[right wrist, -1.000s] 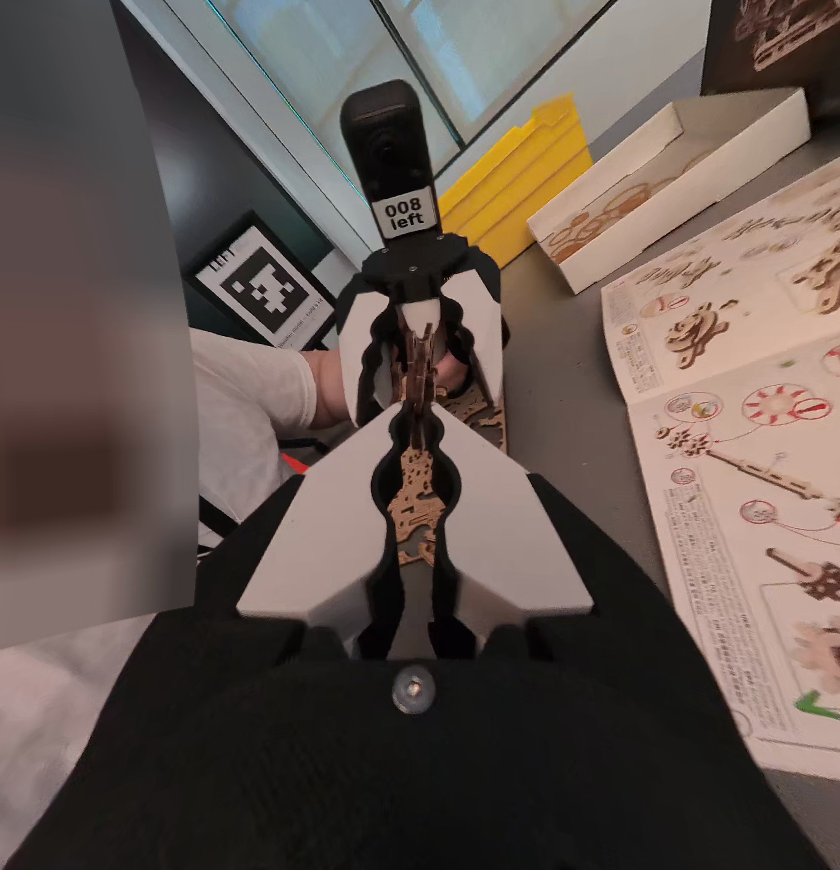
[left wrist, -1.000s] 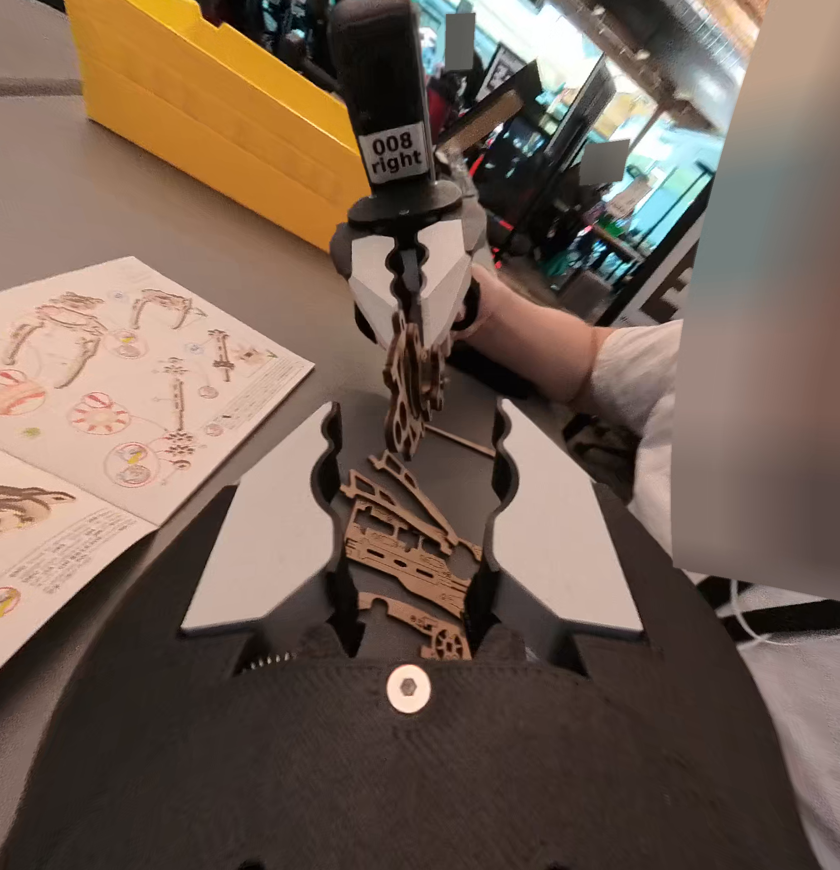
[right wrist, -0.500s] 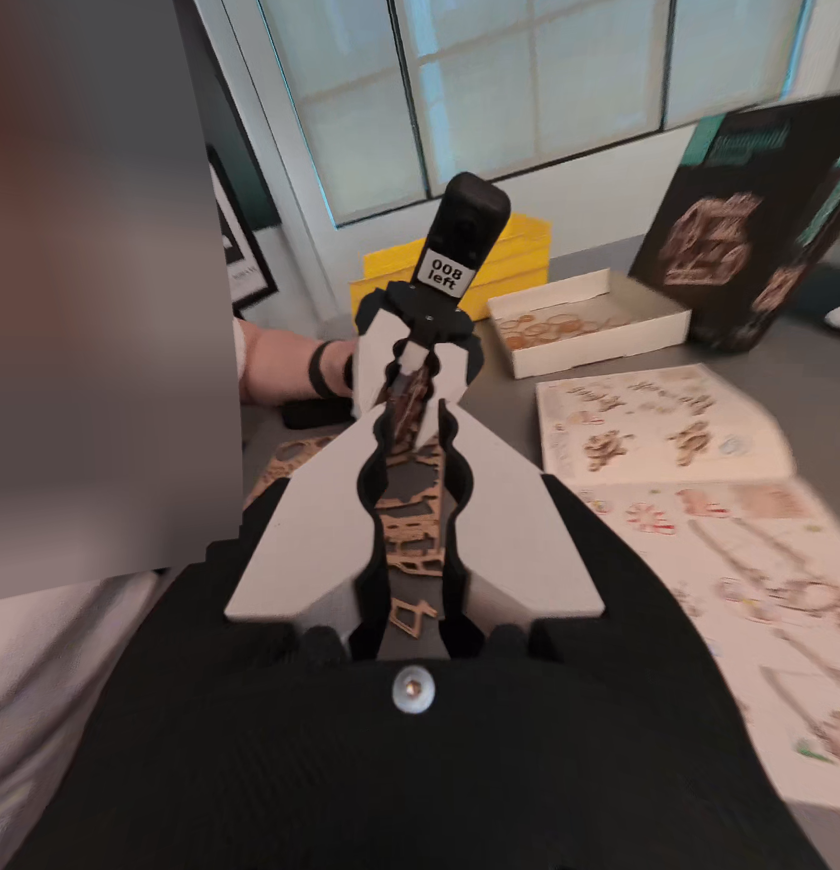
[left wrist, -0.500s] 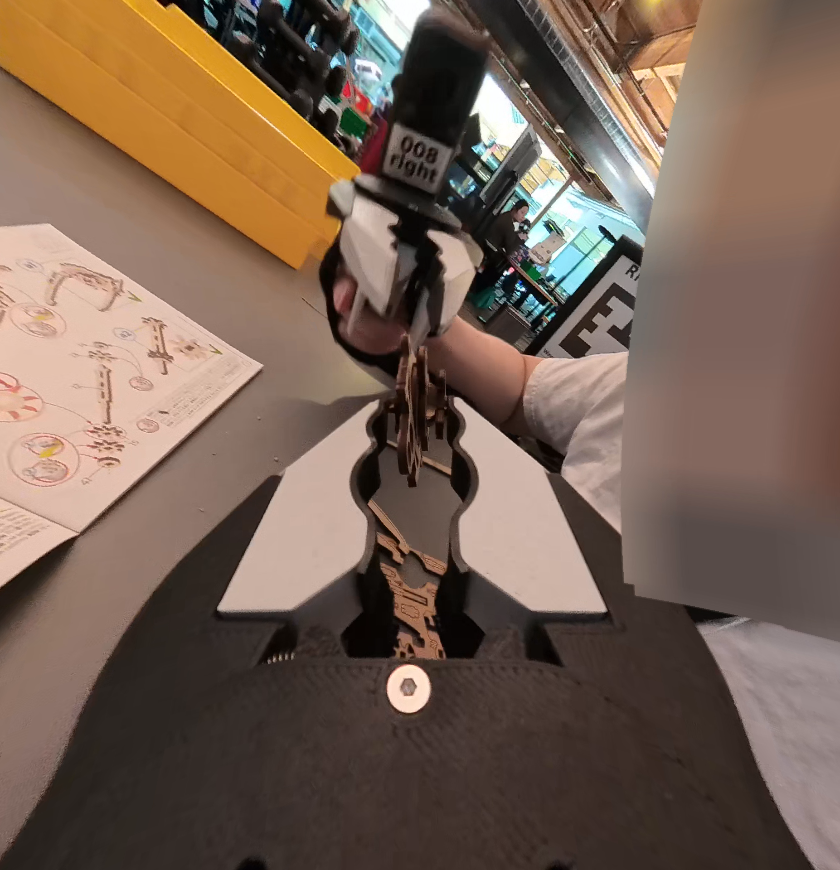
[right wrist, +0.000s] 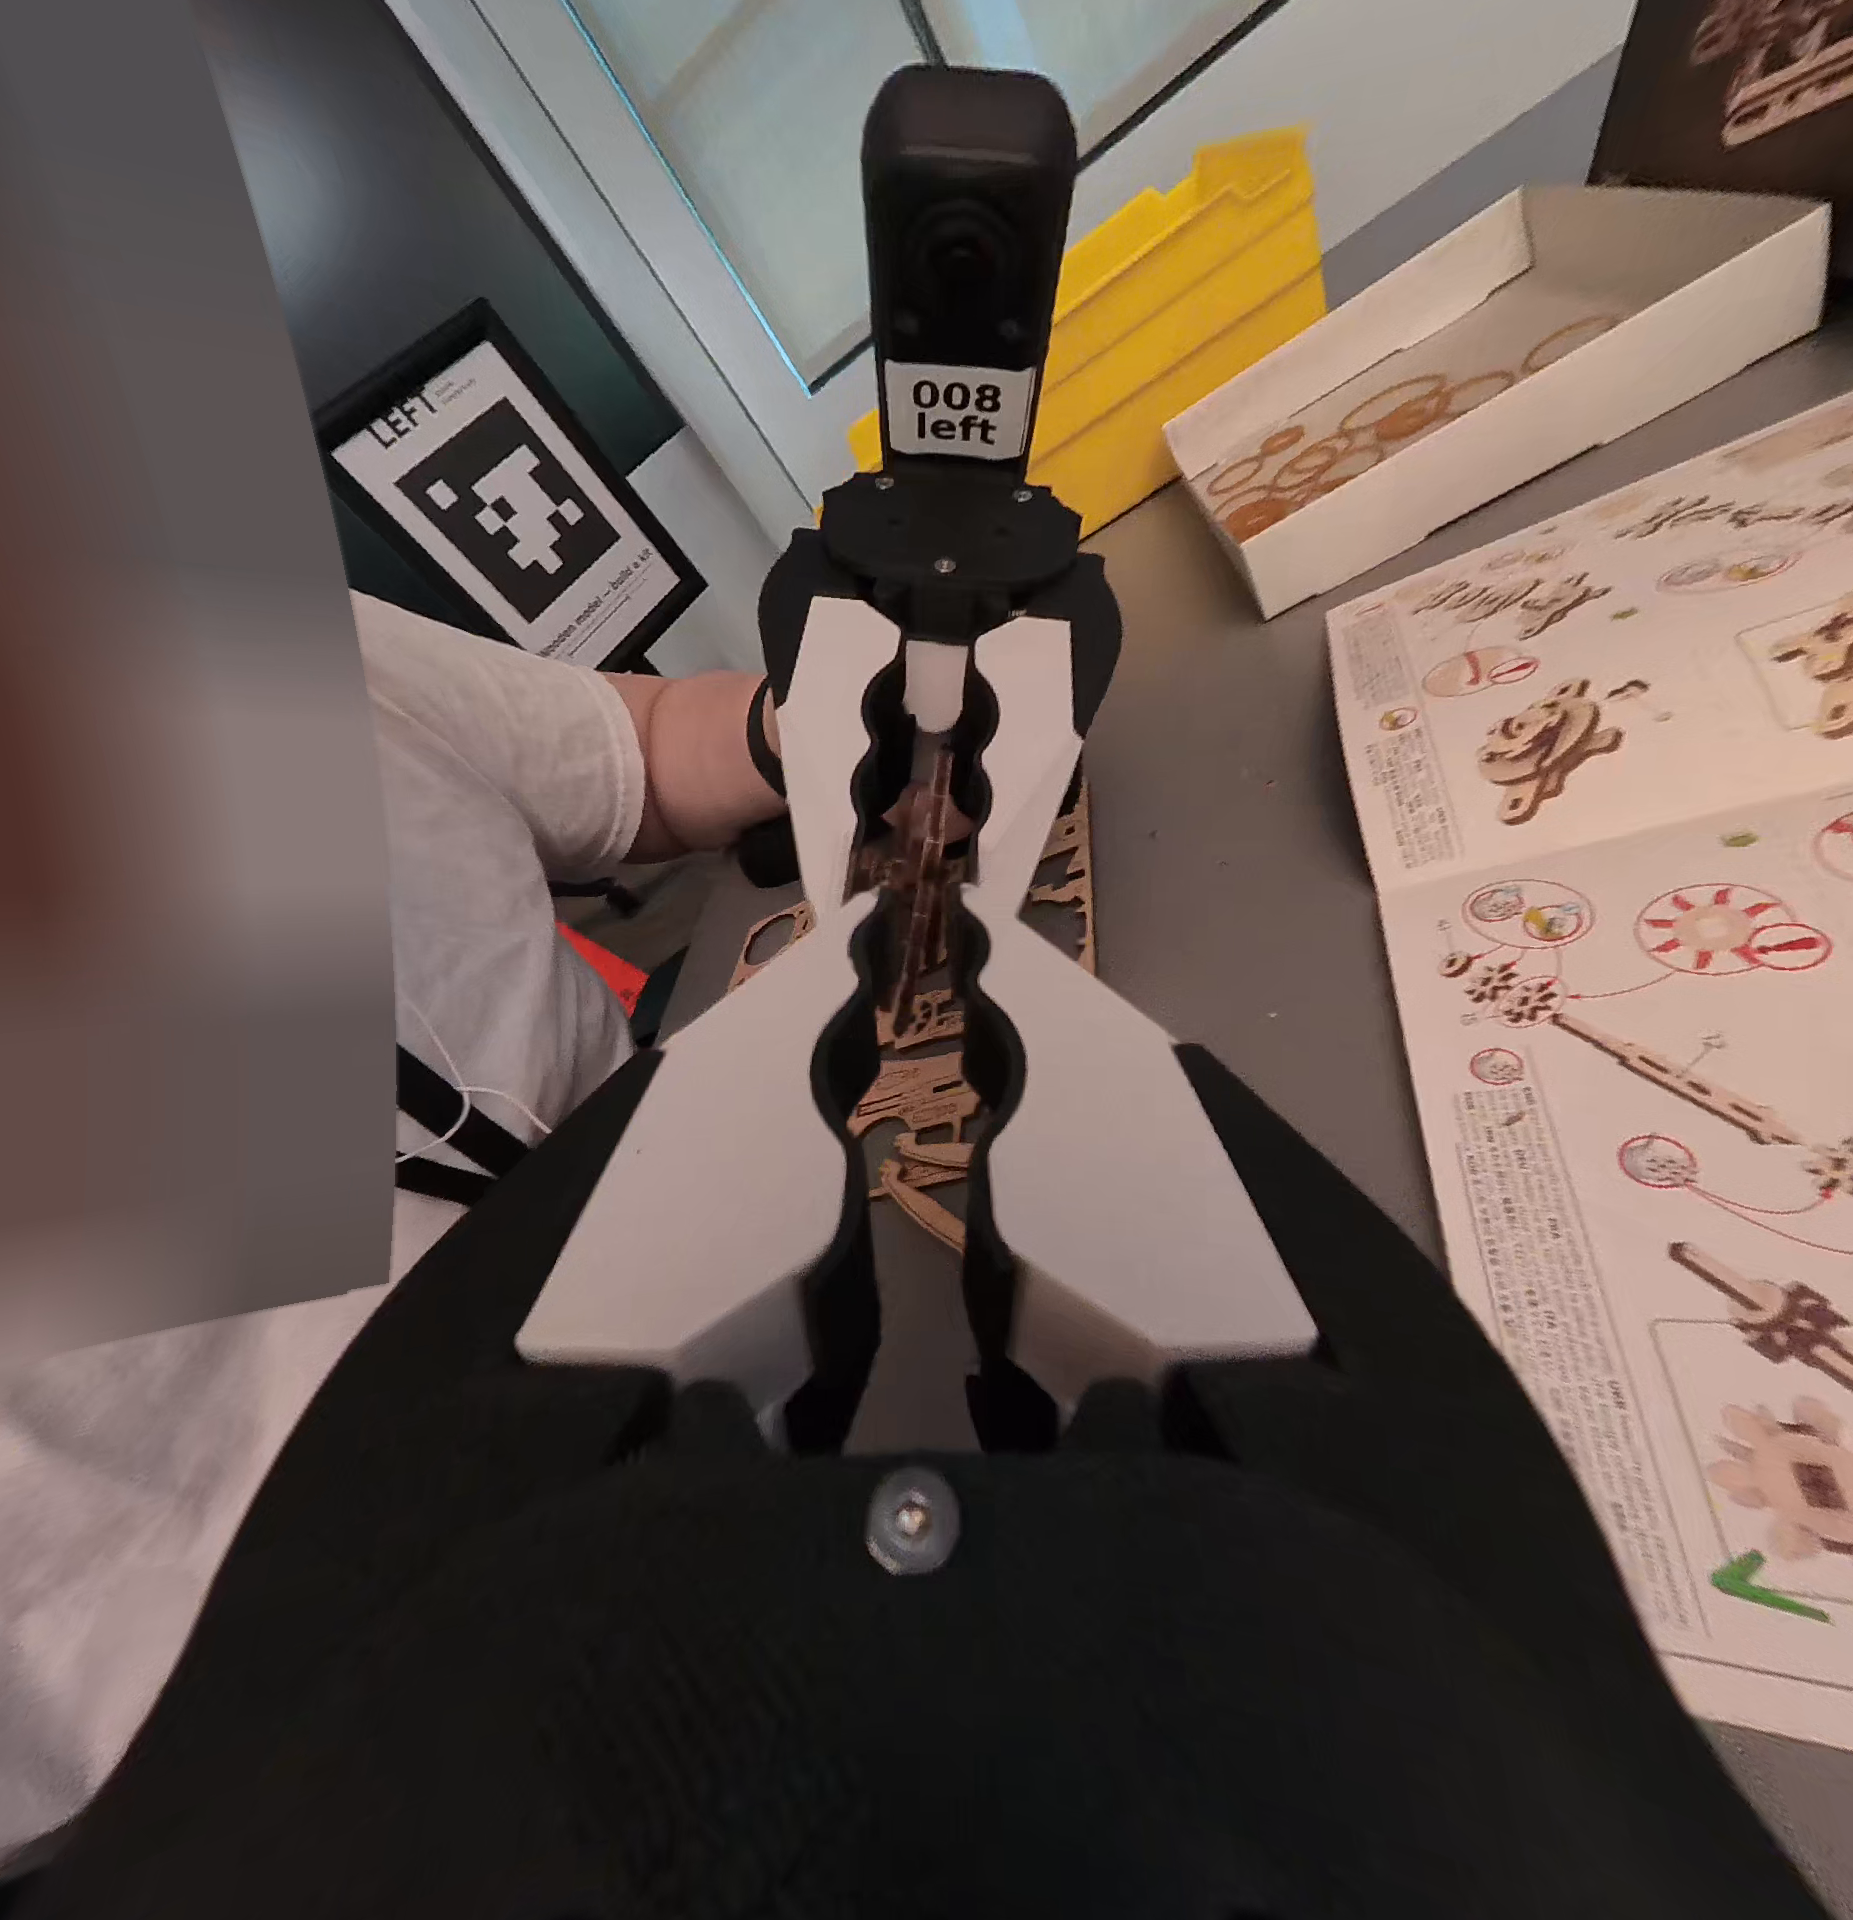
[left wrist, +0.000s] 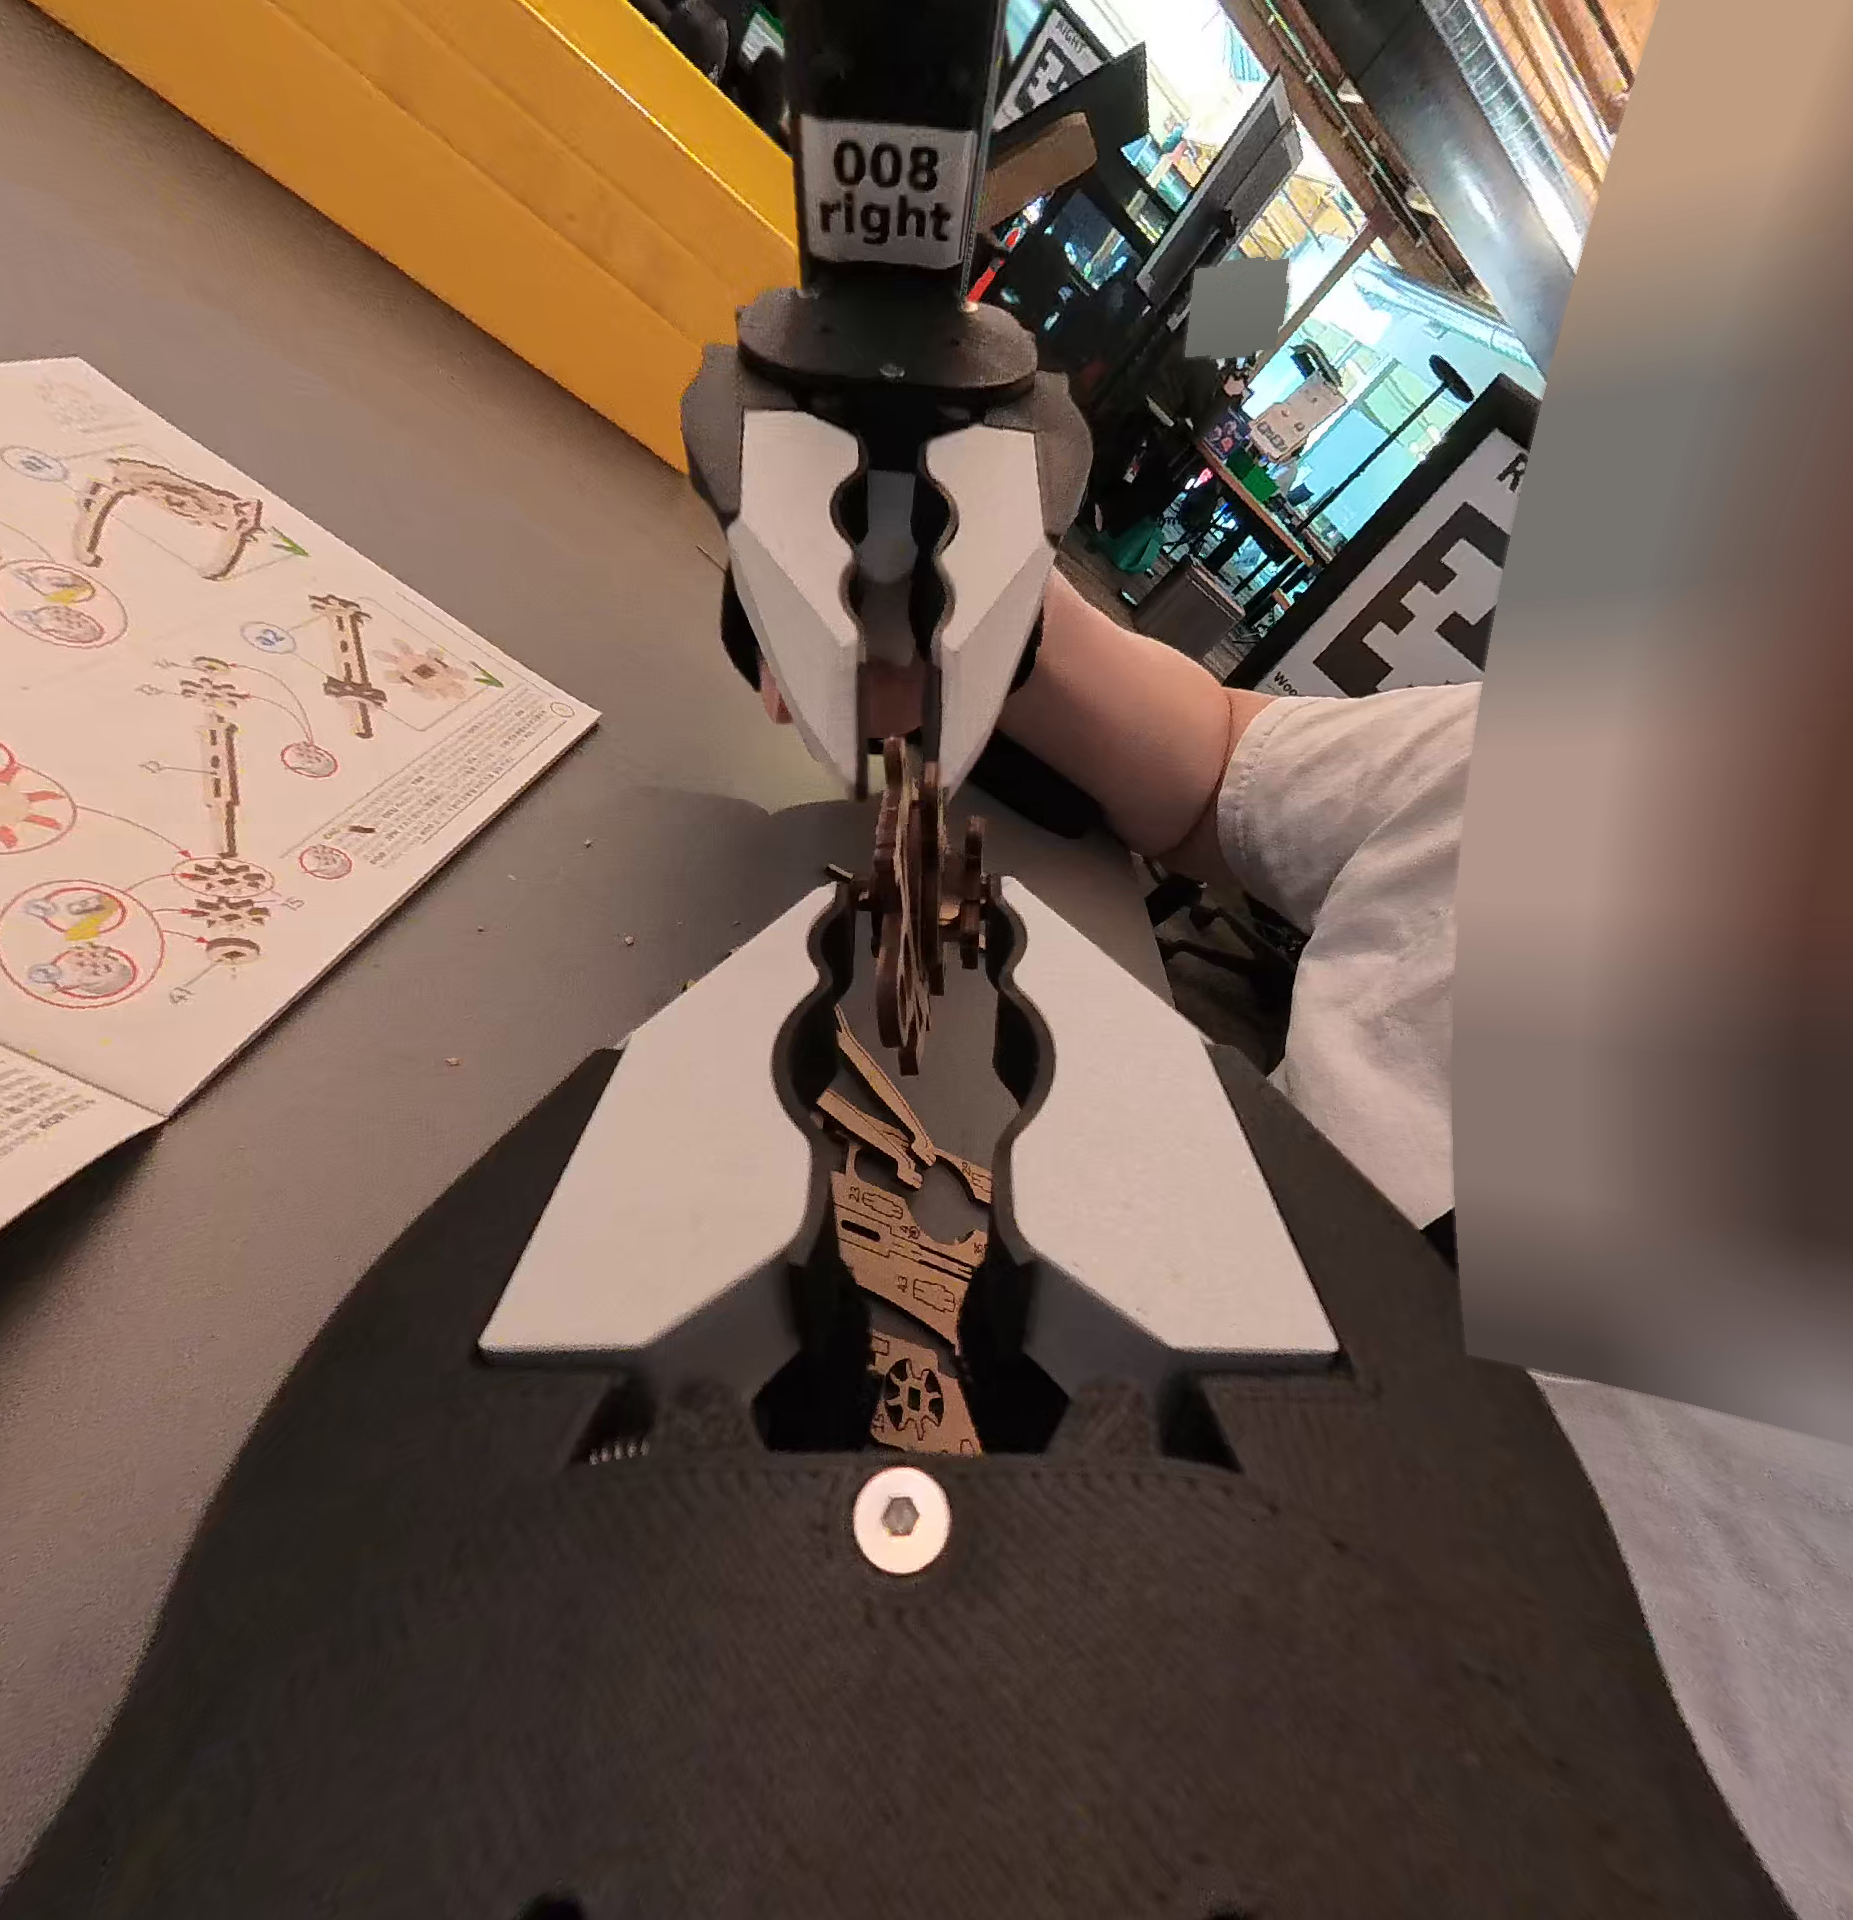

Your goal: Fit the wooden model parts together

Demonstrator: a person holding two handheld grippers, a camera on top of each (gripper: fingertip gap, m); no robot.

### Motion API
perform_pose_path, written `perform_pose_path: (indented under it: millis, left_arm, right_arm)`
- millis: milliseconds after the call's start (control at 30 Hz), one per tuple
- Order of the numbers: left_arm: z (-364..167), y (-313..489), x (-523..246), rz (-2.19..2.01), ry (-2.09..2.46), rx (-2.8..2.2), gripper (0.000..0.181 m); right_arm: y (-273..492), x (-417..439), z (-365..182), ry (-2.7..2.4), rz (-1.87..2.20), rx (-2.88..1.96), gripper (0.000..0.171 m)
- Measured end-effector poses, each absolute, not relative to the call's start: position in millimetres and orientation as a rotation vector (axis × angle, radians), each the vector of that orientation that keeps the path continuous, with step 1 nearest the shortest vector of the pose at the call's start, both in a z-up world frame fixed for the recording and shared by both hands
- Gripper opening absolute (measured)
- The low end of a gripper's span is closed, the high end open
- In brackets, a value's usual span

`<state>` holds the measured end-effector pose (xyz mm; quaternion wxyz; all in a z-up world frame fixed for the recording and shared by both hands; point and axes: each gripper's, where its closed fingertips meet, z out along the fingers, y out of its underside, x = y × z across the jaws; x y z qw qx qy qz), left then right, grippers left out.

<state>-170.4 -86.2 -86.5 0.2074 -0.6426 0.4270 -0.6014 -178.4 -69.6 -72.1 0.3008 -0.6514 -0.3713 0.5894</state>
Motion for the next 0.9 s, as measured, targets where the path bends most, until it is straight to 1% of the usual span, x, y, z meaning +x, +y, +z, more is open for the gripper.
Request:
perform_pose_path:
  millis: [233,533,667,900]
  left_arm:
    - [-87.2,-88.0,-169.7,-1.665,1.204,-1.787,0.023]
    - [-90.6,-89.8,-168.9,-1.635,1.222,-1.812,0.023]
    - [-87.7,-91.0,-168.7,-1.698,1.198,-1.813,0.023]
    - [-91.2,-90.8,-168.7,-1.671,1.214,-1.824,0.023]
  right_arm:
    - [-71.7,-178.6,-71.6,-0.957,1.646,-1.742,0.003]
    - [-70.8,-180.7,-74.0,-0.978,1.579,-1.743,0.006]
    - [-70.8,-179.0,-70.8,-0.945,1.644,-1.742,0.002]
    - [-71.9,-180.0,-74.4,-0.915,1.704,-1.78,0.002]
